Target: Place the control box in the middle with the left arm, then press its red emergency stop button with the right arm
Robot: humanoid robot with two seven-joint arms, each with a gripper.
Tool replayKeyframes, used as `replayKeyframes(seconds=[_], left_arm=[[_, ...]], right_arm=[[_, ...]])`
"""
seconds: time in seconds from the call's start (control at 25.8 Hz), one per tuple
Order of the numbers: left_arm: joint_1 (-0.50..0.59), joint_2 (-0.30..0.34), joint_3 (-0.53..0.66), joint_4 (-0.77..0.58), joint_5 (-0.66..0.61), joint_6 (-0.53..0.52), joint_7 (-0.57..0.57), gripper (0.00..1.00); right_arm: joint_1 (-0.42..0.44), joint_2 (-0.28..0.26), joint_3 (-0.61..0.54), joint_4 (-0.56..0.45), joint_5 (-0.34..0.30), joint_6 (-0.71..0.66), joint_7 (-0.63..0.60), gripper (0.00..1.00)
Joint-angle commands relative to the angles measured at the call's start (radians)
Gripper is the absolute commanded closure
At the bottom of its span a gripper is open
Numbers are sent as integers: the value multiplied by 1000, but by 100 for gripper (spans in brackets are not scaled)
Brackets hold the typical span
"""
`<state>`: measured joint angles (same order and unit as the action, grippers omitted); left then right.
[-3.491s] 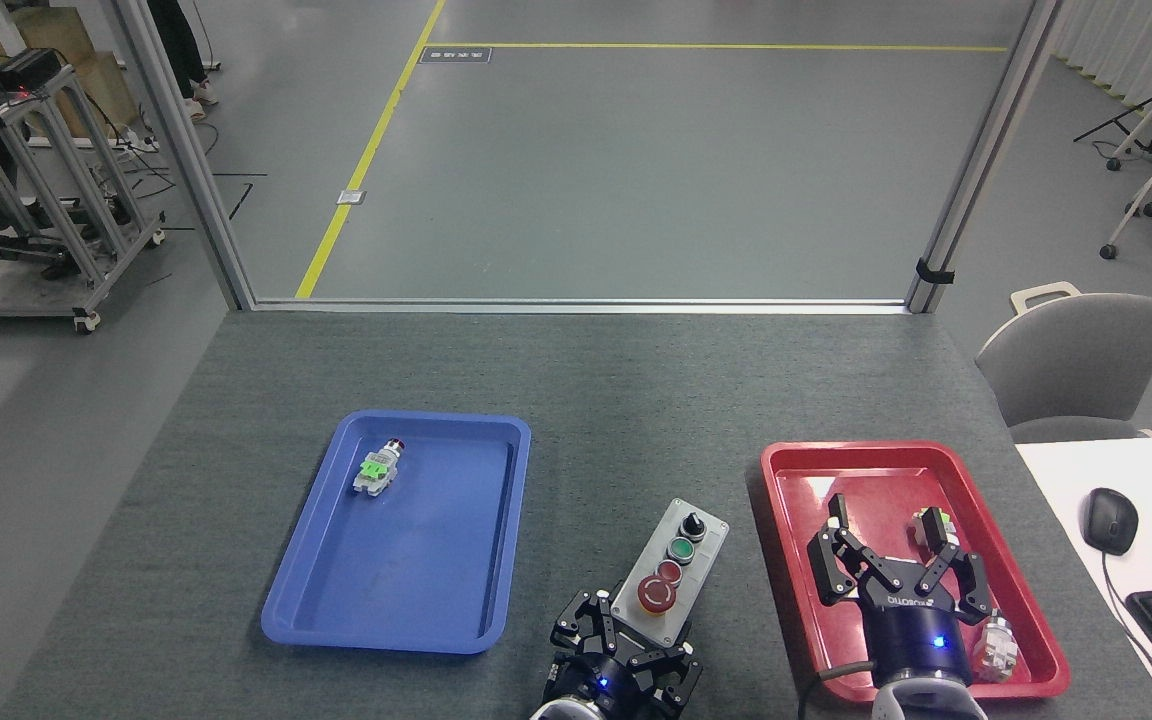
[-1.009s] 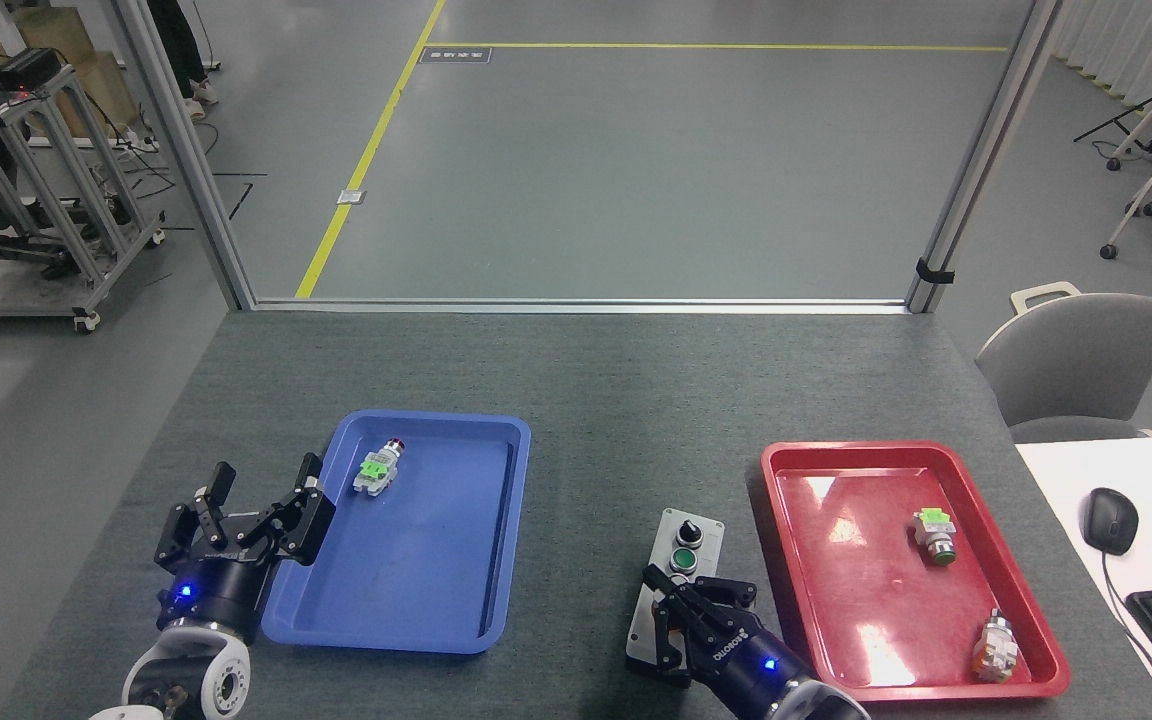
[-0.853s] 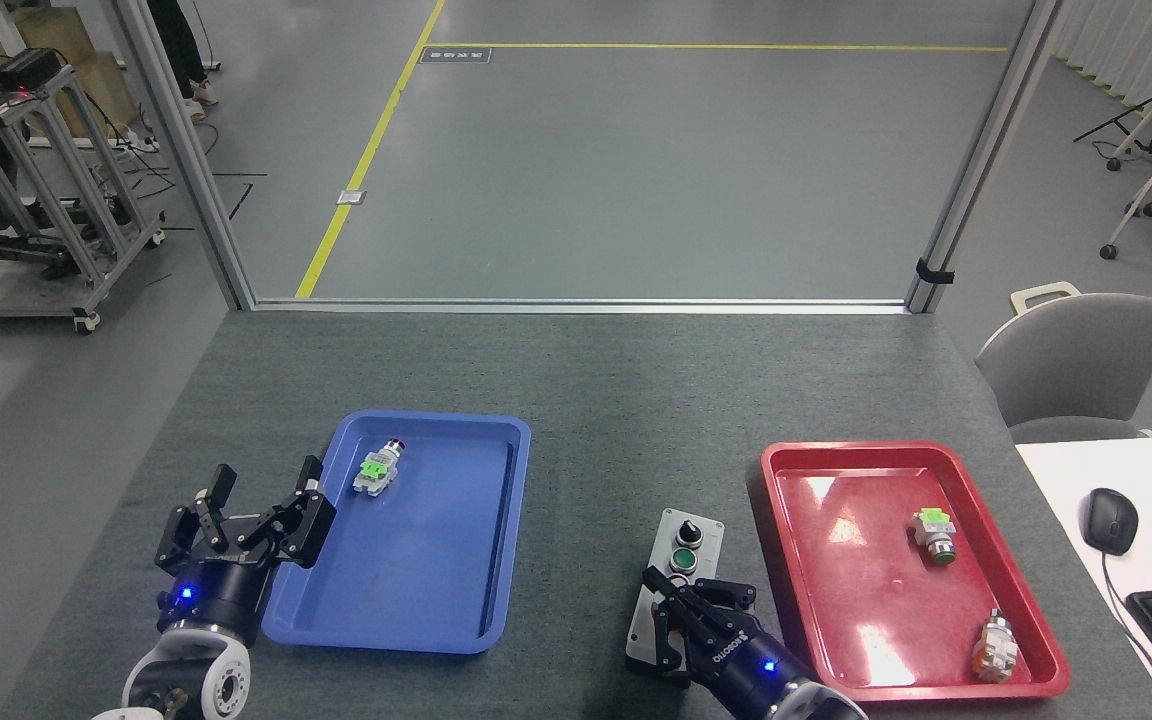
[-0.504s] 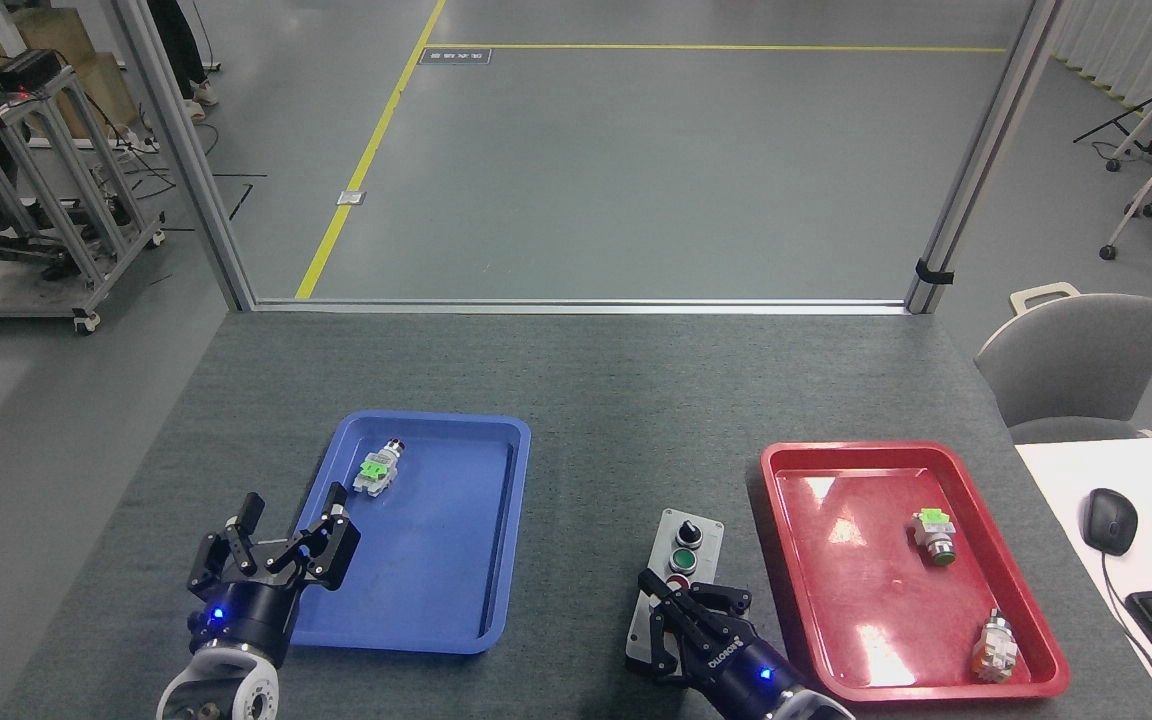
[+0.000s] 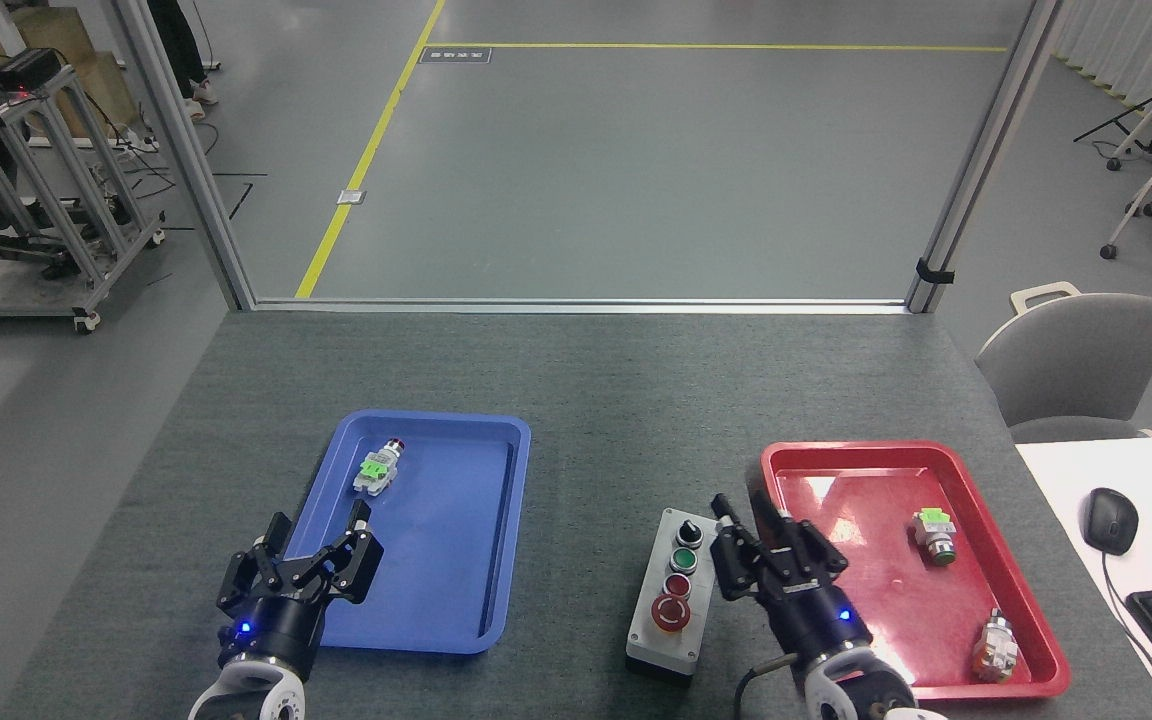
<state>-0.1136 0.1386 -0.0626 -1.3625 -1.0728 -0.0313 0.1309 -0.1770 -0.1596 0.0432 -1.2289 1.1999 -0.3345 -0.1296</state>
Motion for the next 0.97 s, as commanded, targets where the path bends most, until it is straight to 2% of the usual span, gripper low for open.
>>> replayKeyframes(seconds=[0.0,0.16,0.23,0.35,0.5,0.93], left_arm=[[0,0,1,0,1,1,0,1],[0,0,0,0,1,1,0,1],[0,0,0,0,1,1,0,1],[0,-2,0,0,1,1,0,1],[0,0,0,0,1,1,0,1],[0,0,1,0,1,1,0,1]], right_arm=[[-22,0,-138,-9,-11,52,2,0],[-13,8,-158,-26,-8,287,1,0],[10,11,-149,-43,13,379,1,0],[50,23,-132,-60,86,357,2,0],[60,22,-131,-83,95,315,2,0],[59,17,-131,-81,98,318,1,0]])
